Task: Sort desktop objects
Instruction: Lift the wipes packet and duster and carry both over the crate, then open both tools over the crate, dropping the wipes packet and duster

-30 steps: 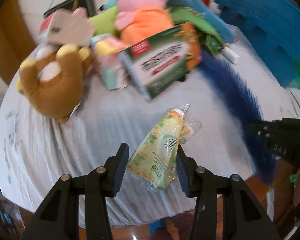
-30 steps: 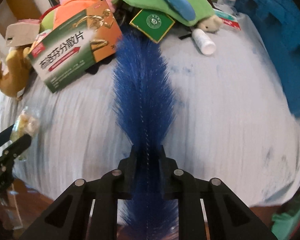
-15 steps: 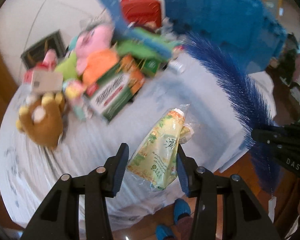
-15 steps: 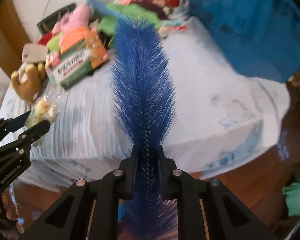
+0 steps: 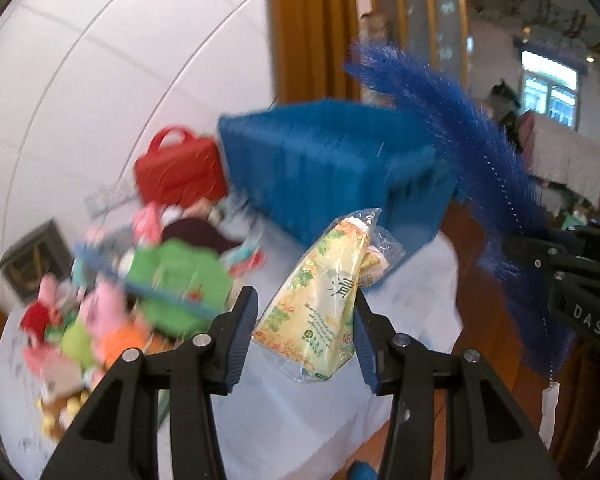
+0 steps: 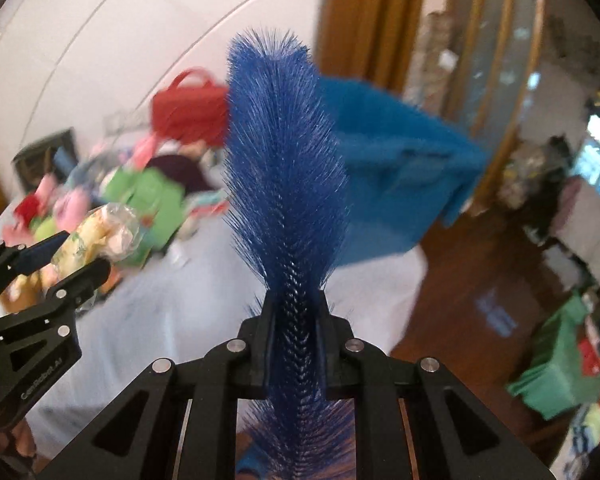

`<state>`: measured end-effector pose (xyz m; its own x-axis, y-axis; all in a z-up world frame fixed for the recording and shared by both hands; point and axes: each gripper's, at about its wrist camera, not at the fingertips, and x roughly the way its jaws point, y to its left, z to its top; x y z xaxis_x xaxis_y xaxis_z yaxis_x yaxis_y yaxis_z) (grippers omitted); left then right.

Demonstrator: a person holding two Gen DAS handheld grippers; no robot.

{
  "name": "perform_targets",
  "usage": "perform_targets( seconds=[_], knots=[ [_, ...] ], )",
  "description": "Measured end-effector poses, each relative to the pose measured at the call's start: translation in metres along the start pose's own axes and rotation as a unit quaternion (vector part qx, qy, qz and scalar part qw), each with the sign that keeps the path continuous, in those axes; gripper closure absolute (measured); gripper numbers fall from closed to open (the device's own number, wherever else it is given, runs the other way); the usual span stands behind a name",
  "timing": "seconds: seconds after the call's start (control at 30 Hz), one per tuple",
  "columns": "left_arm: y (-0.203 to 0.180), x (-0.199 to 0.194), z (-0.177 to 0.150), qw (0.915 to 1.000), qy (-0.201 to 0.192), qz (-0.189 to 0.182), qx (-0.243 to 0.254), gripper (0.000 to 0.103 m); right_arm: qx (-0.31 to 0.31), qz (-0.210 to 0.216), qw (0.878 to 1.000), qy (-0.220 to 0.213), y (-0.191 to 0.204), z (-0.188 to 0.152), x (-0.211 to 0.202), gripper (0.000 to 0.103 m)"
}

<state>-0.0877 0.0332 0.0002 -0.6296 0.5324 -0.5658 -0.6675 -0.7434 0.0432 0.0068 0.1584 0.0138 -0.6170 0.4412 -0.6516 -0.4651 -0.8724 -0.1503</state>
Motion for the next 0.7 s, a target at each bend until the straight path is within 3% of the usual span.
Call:
perform_targets(
  seconds=[0.2,0.4,0.53,0.7],
  knots=[
    [-0.032,0.026,0.098,0.9993,-0.036,-0.002,0.013,0.058,0.013,-0.038,0.998,-0.047,-0.054,0.079,0.000,0.088],
    [-0.063,0.085,0.189,0.9969,-0.061,0.037,0.035,0.058,-0.002,-0.056,0.995,-0.082,-0.101,0.174,0.038,0.088],
    [-0.077,0.151,0.244,0.9973,-0.041,0.045,0.042,0.058,-0.023,-0.059,0.993,-0.098,-0.122,0.239,0.080,0.088],
    [-0.076,0.235,0.291,0.9983,0.017,0.044,0.032,0.058,-0.044,-0.047,0.995,-0.072,-0.140,0.310,0.155,0.088]
  ],
)
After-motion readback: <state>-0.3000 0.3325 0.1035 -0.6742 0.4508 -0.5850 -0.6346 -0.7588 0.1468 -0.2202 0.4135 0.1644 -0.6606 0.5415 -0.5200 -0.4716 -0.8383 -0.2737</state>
